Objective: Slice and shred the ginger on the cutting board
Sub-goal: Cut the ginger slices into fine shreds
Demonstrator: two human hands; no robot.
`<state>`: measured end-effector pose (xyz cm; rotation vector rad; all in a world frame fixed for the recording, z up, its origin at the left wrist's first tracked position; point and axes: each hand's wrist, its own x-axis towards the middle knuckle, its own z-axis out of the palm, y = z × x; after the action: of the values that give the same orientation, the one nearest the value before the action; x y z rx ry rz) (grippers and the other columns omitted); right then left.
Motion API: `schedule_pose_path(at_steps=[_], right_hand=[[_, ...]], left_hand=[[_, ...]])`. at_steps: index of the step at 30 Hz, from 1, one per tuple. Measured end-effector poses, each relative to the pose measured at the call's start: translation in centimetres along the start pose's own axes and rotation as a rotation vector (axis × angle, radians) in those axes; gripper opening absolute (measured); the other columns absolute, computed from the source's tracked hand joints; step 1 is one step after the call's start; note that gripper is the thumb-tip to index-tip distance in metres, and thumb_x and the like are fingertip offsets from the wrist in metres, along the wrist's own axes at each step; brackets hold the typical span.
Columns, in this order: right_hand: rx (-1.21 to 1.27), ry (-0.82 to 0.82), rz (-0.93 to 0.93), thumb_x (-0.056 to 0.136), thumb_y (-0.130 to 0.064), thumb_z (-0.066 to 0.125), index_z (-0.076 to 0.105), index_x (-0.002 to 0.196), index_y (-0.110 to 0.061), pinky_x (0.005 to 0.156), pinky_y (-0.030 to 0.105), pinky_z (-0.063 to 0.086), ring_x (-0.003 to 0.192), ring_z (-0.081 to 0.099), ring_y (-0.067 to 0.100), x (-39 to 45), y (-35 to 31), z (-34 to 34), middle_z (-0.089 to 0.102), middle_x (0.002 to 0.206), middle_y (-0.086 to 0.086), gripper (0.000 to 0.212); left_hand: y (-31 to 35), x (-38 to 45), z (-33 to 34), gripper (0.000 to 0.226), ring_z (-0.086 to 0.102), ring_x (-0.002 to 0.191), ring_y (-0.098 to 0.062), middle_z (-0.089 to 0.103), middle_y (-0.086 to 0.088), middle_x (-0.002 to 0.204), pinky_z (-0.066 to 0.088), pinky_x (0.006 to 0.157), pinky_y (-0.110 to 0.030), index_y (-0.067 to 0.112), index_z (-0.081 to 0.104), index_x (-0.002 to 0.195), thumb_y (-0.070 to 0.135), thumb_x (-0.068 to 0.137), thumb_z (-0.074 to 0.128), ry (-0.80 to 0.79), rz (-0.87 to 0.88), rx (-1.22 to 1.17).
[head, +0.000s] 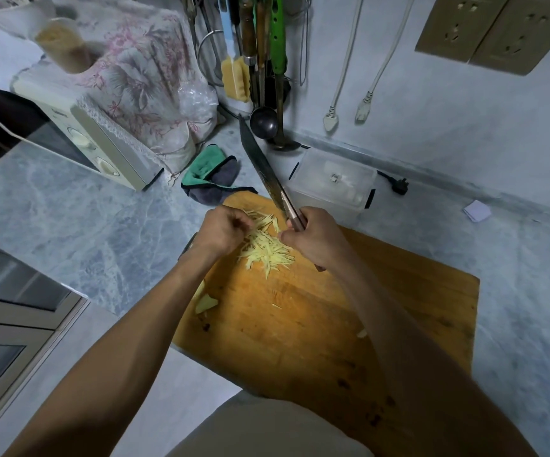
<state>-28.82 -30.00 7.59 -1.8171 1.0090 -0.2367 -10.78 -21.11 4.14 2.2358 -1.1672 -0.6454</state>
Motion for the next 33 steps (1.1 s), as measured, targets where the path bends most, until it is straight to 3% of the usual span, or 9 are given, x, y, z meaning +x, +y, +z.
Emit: schedule_pose_path(at_steps=[4,9,14,19,23,25,28,31,33], right_hand=[[-0.124,-0.038,-0.019,0.089,-0.025,0.076,0.06,0.087,-0.009,0.059,0.028,0.039,0.062,0.05,0.013,-1.2,1.1,-0.9,0.054,0.072,0.001,0.022],[-0.196,-0.033,-0.008,0.089,-0.026,0.074,0.061,0.091,-0.002,0.06,0.03,0.039,0.063,0.05,0.015,-2.8,2.7,-1.4,0.054,0.074,0.006,0.027],[-0.194,-0.004,0.012,0.089,-0.028,0.074,0.061,0.09,-0.002,0.06,0.031,0.041,0.062,0.051,0.014,-4.6,3.7,-2.4,0.056,0.072,0.005,0.03],[-0.193,-0.006,0.014,0.09,-0.028,0.074,0.061,0.086,-0.006,0.059,0.027,0.04,0.064,0.053,0.013,-6.1,3.9,-3.2,0.061,0.075,0.01,0.026],[-0.174,-0.01,0.026,0.09,-0.028,0.075,0.061,0.086,-0.005,0.059,0.027,0.04,0.062,0.051,0.012,-6.9,4.5,-3.1,0.057,0.072,0.007,0.027],[-0.173,-0.015,0.029,0.089,-0.029,0.075,0.06,0.086,-0.004,0.058,0.028,0.04,0.062,0.05,0.012,-7.1,4.7,-3.0,0.055,0.071,0.004,0.029],[-0.19,-0.02,0.034,0.09,-0.029,0.075,0.06,0.084,-0.006,0.057,0.025,0.038,0.06,0.049,0.01,-7.5,5.0,-2.8,0.052,0.069,0.0,0.028],[-0.208,-0.038,0.031,0.09,-0.029,0.074,0.062,0.089,-0.004,0.057,0.025,0.038,0.06,0.048,0.008,-7.8,5.2,-2.6,0.052,0.07,-0.001,0.027],[-0.212,-0.049,0.024,0.091,-0.029,0.073,0.063,0.091,-0.004,0.058,0.025,0.039,0.061,0.049,0.009,-8.0,5.4,-2.6,0.054,0.072,0.001,0.028]], left_hand=[[-0.4,0.3,0.3,0.016,0.066,0.082,-0.011,0.072,0.003,0.088,0.053,0.08,-0.024,0.014,0.078,0.088,0.0,0.084,0.071,0.009,0.022,0.009],[0.2,0.5,0.6,0.029,0.062,0.087,-0.011,0.071,-0.001,0.097,0.047,0.076,-0.019,0.009,0.076,0.103,-0.009,0.085,0.062,-0.074,0.072,0.077],[0.8,0.8,1.0,0.018,0.067,0.085,-0.015,0.074,0.001,0.091,0.053,0.078,-0.027,0.015,0.077,0.087,-0.001,0.085,0.069,-0.104,0.122,0.181],[1.2,0.8,2.0,0.041,0.059,0.099,-0.011,0.068,0.0,0.104,0.046,0.087,-0.019,0.006,0.074,0.105,-0.019,0.082,0.052,-0.103,0.031,0.016],[0.9,0.4,2.3,0.031,0.064,0.085,-0.013,0.068,0.007,0.084,0.051,0.083,-0.023,0.012,0.075,0.082,-0.015,0.081,0.06,0.027,0.009,-0.051],[0.7,0.3,2.3,0.034,0.063,0.079,-0.011,0.065,0.015,0.075,0.052,0.078,-0.024,0.026,0.066,0.069,-0.005,0.082,0.068,0.02,0.001,0.006],[1.0,0.0,2.6,0.037,0.06,0.072,-0.008,0.063,0.012,0.073,0.046,0.066,-0.021,0.028,0.059,0.065,-0.005,0.078,0.067,-0.029,0.026,0.098],[1.3,-0.3,3.1,0.033,0.057,0.069,-0.009,0.066,0.002,0.079,0.049,0.065,-0.023,0.02,0.062,0.071,-0.012,0.074,0.062,-0.073,0.06,0.136],[1.0,-0.4,3.4,0.035,0.063,0.08,-0.013,0.07,-0.001,0.098,0.052,0.072,-0.023,0.018,0.072,0.09,-0.011,0.075,0.061,-0.104,0.074,0.148]])
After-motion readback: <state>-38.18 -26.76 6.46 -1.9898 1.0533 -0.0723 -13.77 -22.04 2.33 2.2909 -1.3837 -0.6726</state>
